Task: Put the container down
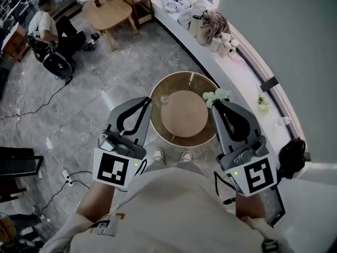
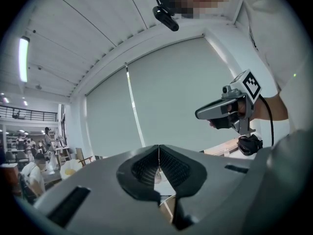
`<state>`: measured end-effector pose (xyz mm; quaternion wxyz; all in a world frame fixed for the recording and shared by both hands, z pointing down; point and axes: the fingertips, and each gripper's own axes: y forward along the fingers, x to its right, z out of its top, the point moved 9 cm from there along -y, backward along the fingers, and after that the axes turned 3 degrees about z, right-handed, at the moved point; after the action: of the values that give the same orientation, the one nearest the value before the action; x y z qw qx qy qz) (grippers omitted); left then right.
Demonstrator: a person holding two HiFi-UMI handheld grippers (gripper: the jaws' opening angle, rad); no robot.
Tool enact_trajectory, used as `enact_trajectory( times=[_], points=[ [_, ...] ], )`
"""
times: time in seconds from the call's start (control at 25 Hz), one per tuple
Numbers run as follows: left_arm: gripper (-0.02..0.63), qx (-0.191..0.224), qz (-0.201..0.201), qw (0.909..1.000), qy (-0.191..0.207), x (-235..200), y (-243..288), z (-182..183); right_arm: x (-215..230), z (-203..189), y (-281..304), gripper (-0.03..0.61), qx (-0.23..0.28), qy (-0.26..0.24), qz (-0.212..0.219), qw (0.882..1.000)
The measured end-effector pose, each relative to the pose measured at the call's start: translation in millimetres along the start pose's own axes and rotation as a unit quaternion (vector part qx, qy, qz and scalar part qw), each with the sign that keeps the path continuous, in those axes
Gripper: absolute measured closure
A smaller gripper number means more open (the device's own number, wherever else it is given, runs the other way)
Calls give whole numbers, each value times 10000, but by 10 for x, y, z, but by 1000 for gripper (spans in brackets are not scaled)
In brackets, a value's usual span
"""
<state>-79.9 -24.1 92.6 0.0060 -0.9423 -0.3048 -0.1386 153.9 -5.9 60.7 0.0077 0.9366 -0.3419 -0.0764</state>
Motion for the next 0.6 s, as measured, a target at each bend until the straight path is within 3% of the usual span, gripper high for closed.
enact_trajectory(
  times=[0.6],
  points=[
    [603,6,9,10000,61,-1,27,53,53,57,-11,563,73,-263,78,9996]
  ],
)
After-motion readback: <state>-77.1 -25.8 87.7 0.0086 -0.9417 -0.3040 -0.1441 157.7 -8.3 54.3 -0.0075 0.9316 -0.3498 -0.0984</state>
